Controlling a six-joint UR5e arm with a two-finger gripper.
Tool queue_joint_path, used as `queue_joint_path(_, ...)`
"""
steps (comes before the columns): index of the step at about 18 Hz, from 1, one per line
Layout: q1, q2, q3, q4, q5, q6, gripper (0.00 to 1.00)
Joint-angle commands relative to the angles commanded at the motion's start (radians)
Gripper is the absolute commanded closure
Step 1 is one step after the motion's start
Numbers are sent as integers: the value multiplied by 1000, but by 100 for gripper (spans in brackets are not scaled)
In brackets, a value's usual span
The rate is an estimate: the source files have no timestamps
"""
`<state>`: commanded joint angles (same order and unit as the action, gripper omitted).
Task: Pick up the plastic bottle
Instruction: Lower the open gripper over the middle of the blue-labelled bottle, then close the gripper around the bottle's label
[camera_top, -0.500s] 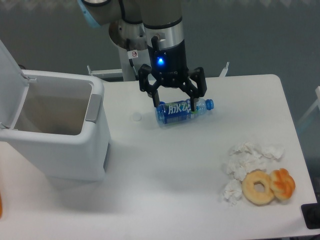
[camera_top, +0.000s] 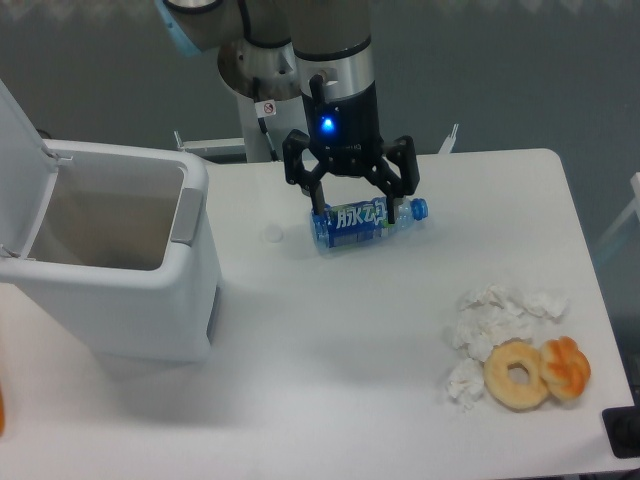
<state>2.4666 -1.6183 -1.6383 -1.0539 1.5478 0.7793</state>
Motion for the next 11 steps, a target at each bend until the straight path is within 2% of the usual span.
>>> queue_joint_path(5,12,-15,-38,12,5,5,0)
queue_joint_path(11,11,-49,-40,12,40,15,0)
